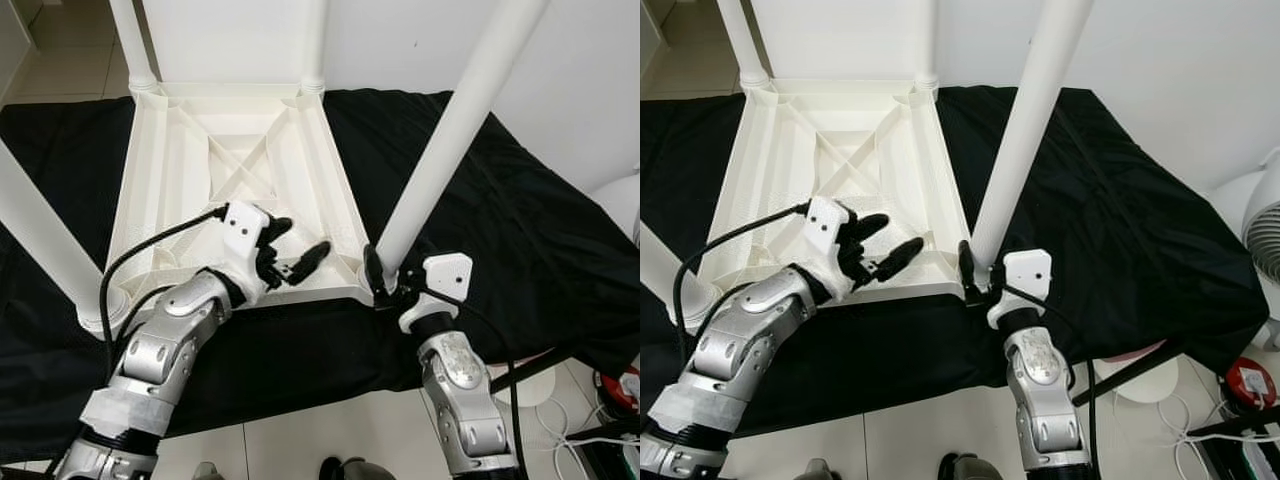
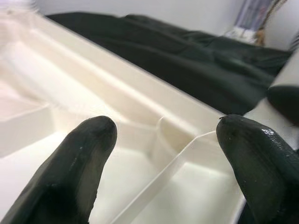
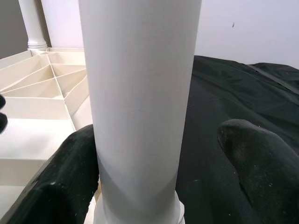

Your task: Building children table

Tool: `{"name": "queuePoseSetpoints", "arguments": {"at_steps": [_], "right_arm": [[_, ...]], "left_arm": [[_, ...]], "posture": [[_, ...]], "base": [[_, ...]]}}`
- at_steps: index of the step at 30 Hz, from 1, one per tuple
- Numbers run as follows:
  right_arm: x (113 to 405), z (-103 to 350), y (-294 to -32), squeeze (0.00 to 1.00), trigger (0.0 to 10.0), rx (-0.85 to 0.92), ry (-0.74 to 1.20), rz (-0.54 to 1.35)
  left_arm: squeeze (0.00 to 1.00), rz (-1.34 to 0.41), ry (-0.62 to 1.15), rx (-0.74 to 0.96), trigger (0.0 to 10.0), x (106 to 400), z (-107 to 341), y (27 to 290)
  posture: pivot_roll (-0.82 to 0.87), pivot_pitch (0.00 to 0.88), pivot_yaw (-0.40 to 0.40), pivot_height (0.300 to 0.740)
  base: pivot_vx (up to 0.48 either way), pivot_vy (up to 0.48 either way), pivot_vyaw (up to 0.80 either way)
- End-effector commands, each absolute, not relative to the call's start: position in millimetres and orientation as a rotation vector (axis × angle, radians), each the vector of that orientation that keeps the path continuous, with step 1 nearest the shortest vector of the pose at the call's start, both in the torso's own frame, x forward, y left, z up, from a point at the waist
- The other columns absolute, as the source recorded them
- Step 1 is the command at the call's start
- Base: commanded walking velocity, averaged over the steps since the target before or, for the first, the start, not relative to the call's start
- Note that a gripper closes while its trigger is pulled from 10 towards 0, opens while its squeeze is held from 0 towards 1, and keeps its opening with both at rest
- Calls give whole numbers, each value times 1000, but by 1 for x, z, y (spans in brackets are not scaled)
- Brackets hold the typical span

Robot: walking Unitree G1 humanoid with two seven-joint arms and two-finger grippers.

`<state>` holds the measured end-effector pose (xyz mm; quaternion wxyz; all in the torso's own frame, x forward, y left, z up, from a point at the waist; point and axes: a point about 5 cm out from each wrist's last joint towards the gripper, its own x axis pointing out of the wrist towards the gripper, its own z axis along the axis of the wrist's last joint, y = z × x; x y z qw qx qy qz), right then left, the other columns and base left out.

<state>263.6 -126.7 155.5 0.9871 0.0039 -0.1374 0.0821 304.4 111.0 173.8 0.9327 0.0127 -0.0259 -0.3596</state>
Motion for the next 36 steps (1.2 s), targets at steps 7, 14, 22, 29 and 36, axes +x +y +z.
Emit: {"name": "queuePoseSetpoints", "arguments": {"at_steps": [7,14,22,29,36], "right_arm": [[261,158,-129,0,10000,22,-274,179],[263,155,-127,0,10000,29,-257,176],[267,154,-123,0,10000,37,-247,176],[271,155,-121,0,10000,36,-251,181],[280,161,-118,0,10000,34,-271,194]], "left_arm": [[0,-521,17,32,10000,316,163,138],[0,-378,-5,-20,10000,320,164,150],[0,-133,-181,-122,10000,323,188,163],[0,64,-317,-178,10000,315,201,166],[0,305,-391,-60,10000,309,209,180]], "posture": [[37,126,-45,740],[41,129,-47,740],[48,133,-48,740],[50,132,-51,740],[53,123,-57,740]], "base": [[0,0,0],[0,0,0],[0,0,0],[0,0,0],[0,0,0]]}}
